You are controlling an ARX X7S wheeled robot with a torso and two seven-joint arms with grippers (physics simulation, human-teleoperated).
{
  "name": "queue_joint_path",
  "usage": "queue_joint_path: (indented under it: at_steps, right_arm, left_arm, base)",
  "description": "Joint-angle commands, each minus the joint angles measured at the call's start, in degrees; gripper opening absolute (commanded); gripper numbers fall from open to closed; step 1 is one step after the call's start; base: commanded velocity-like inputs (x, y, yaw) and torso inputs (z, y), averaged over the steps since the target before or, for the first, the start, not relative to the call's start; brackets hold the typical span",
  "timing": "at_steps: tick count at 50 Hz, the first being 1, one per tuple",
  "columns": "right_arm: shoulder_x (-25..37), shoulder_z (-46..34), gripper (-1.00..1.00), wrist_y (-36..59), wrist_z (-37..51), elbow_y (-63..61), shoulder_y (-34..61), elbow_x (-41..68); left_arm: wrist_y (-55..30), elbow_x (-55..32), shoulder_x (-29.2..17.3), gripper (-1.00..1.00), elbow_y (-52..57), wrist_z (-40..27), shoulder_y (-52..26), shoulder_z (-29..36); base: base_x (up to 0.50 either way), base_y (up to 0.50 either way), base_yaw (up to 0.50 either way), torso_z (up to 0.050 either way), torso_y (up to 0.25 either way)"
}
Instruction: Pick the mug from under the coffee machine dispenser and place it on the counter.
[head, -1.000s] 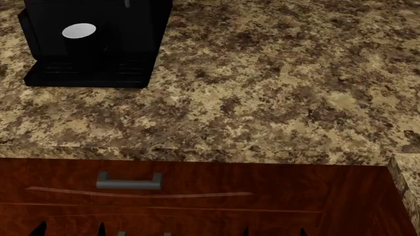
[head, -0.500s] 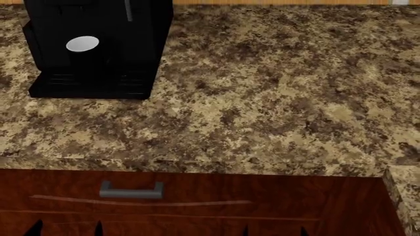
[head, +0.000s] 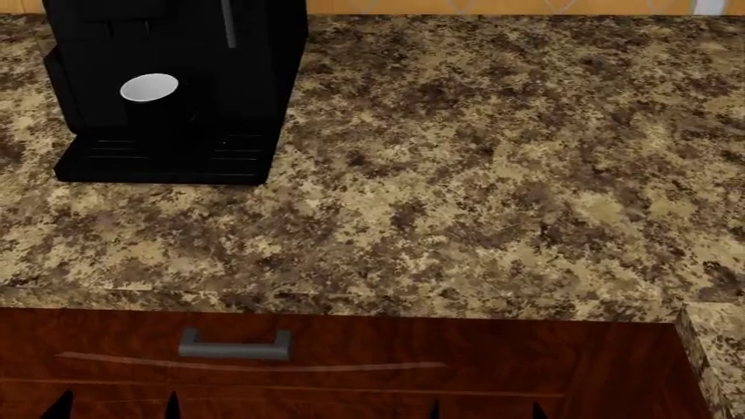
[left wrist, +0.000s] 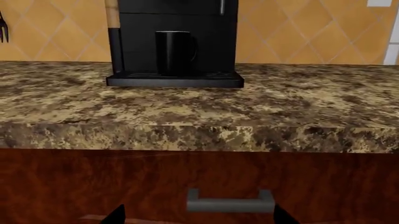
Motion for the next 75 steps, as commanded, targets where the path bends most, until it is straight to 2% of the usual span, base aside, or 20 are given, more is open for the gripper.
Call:
queue_joint_path:
  at_steps: [1, 8, 13, 20, 23, 31, 34, 36, 37, 38, 39, 40, 42, 46, 52, 57, 59, 60, 66, 75]
  right_arm:
    - [0.61, -0.80, 1.00, -0.38, 0.73, 0.65, 0.35, 0.62]
    - [1.21, -0.71, 1.00, 0.12, 2.11, -1.45, -0.71, 0.48]
    - [2.51, -1.46, 1.00, 5.42, 4.12, -10.86, -3.07, -1.88]
    - [4.46, 1.11, 1.00, 21.77, 5.68, -28.82, -3.65, 0.64]
    - [5.35, 1.58, 1.00, 27.15, 6.23, -34.00, -2.58, 1.03]
    - [7.67, 4.89, 1.00, 41.73, 7.26, -51.48, -0.91, 3.81]
    - [8.64, 5.30, 1.00, 44.48, 8.02, -56.35, -0.59, 3.44]
    - [9.45, 6.31, 1.00, 46.42, 9.08, -59.57, -0.06, 5.37]
    - [10.83, 6.04, 1.00, 46.00, 10.83, -59.60, 0.08, 7.07]
    - [15.21, 5.02, 1.00, 44.24, 16.41, -59.61, 0.46, 12.04]
    - [23.08, 2.58, 1.00, 40.85, 25.00, -59.62, 1.66, 20.64]
    - [31.68, -2.56, 1.00, 35.42, 33.59, -59.62, 4.57, 29.23]
    - [46.21, -13.95, 1.00, 26.78, 50.78, -59.61, 11.77, 37.35]
    - [59.03, -38.67, 1.00, 14.56, 64.73, -59.62, 29.34, 40.45]
    - [64.42, -69.50, 1.00, 5.33, 73.58, -59.62, 54.83, 39.44]
    - [63.63, -100.33, 1.00, -2.23, 81.51, -59.62, 80.12, 36.22]
    - [63.68, -106.41, 1.00, -4.94, 82.39, -59.62, 84.96, 34.91]
    - [63.73, -107.81, 1.00, -5.86, 82.40, -59.62, 86.05, 34.39]
    - [64.10, -113.52, 1.00, -8.31, 82.42, -59.62, 90.95, 32.59]
    - [63.81, -112.21, 1.00, -7.79, 82.42, -59.62, 89.63, 32.48]
  left_arm:
    - [-0.64, 0.90, -0.59, 1.00, -0.29, -1.54, -0.36, 1.21]
    - [-3.56, -0.37, -1.20, 1.00, 3.71, -2.94, 1.07, 0.42]
    - [-13.36, -1.12, -2.15, 1.00, 15.66, -5.48, 3.03, -0.18]
    - [-32.12, -5.52, -3.22, 1.00, 34.52, -9.95, 1.60, -3.61]
    - [-36.59, -8.46, -3.61, 1.00, 39.60, -10.06, 0.58, -5.13]
    - [-57.73, -20.16, -4.99, 1.00, 58.57, -14.17, -4.24, -13.83]
    - [-50.59, -41.91, -18.49, 1.00, 59.32, -32.29, -4.20, -12.45]
    - [-40.03, -51.35, -29.99, 1.00, 59.33, -43.43, -4.84, -7.44]
    - [-36.27, -52.54, -33.60, 1.00, 59.32, -46.42, -5.24, -4.70]
    - [-30.80, -54.38, -38.74, 1.00, 59.33, -50.10, -6.22, -1.28]
    - [-24.23, -54.79, -44.52, 1.00, 59.33, -53.84, -7.79, 3.59]
    - [-17.10, -55.18, -50.68, 1.00, 59.34, -57.72, -10.54, 9.70]
    - [-5.47, -53.40, -59.85, 1.00, 59.34, -62.92, -17.59, 23.68]
    - [11.98, -46.03, -71.69, 1.00, 59.34, -68.82, -37.46, 55.88]
    - [19.23, -42.75, -73.68, 1.00, 59.34, -74.00, -69.29, 91.96]
    - [25.54, -39.46, -71.86, 1.00, 59.34, -79.40, -97.72, 123.85]
    - [29.11, -37.10, -69.30, 1.00, 59.34, -83.07, -109.58, 138.22]
    - [30.27, -36.79, -69.38, 1.00, 59.34, -83.15, -112.92, 141.96]
    - [32.67, -35.62, -69.92, 1.00, 59.34, -83.18, -120.78, 150.57]
    - [32.23, -36.29, -69.88, 1.00, 59.33, -83.17, -120.02, 149.47]
  base:
    - [0.00, 0.00, 0.00, 0.000, 0.000]
    - [0.00, 0.00, 0.00, 0.000, 0.000]
    - [0.00, 0.00, 0.00, 0.000, 0.000]
    - [0.00, 0.00, 0.00, 0.000, 0.000]
    - [0.00, 0.00, 0.00, 0.000, 0.000]
    - [0.00, 0.00, 0.00, 0.000, 0.000]
    - [0.00, 0.00, 0.00, 0.000, 0.000]
    - [0.00, 0.00, 0.00, 0.000, 0.000]
    - [0.00, 0.00, 0.00, 0.000, 0.000]
    - [0.00, 0.00, 0.00, 0.000, 0.000]
    - [0.00, 0.00, 0.00, 0.000, 0.000]
    - [0.00, 0.00, 0.00, 0.000, 0.000]
    - [0.00, 0.00, 0.00, 0.000, 0.000]
    - [0.00, 0.00, 0.00, 0.000, 0.000]
    - [0.00, 0.00, 0.00, 0.000, 0.000]
    - [0.00, 0.00, 0.00, 0.000, 0.000]
    - [0.00, 0.00, 0.00, 0.000, 0.000]
    - [0.00, 0.00, 0.00, 0.000, 0.000]
    - [0.00, 0.00, 0.00, 0.000, 0.000]
    - [0.21, 0.00, 0.00, 0.000, 0.000]
